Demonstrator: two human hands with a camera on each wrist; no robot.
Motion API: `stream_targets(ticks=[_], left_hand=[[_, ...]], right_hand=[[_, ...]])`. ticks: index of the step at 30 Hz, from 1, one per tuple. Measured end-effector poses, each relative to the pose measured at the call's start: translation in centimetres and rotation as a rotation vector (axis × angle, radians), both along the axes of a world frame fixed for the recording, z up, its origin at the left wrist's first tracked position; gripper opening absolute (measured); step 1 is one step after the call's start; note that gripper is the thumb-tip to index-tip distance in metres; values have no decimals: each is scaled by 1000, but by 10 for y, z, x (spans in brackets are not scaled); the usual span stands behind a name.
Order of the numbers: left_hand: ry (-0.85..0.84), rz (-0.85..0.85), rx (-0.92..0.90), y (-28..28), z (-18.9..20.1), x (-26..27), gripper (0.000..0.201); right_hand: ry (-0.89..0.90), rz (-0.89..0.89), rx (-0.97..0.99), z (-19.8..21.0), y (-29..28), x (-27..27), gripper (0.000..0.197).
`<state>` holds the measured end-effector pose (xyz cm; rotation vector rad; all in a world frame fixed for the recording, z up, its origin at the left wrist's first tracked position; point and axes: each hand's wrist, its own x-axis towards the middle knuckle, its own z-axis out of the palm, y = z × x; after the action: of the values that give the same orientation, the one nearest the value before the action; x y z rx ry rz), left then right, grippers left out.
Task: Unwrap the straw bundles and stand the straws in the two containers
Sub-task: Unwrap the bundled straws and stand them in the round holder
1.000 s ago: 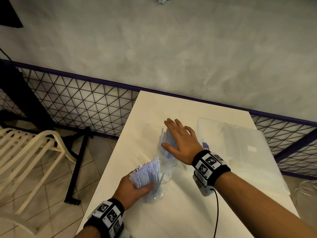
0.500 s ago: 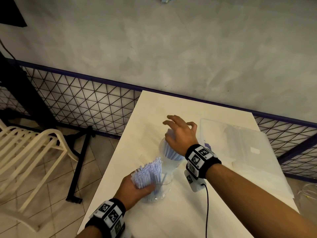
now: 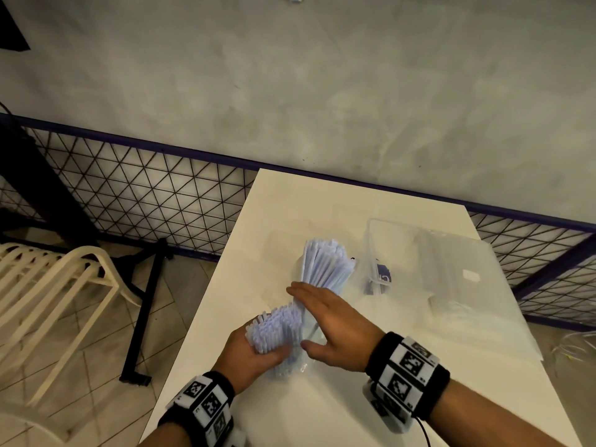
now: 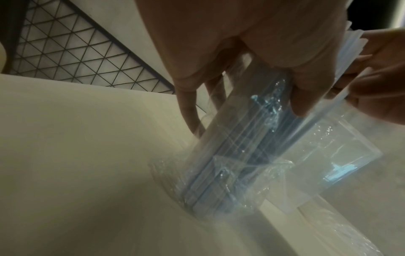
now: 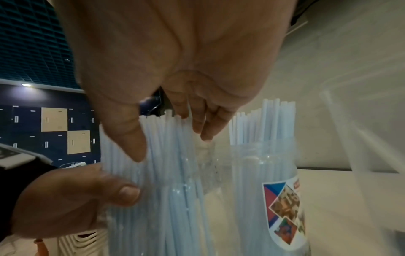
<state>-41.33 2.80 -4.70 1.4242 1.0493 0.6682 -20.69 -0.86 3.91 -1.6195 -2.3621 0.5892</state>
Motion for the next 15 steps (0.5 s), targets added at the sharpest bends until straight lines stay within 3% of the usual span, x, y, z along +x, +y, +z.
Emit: stream_targets(ticks=[5,11,15], left_hand=[[12,25,4,-4,6,2,35],[-22,24,-11,-11,9,1,40],[-35,15,-3,-12,10,1,42]], right_hand=[[110,-98,35,-11,-7,0,58],[436,-308,-13,-27,-18,-2,56],[553,-432,4,-33,-22,-1,48]])
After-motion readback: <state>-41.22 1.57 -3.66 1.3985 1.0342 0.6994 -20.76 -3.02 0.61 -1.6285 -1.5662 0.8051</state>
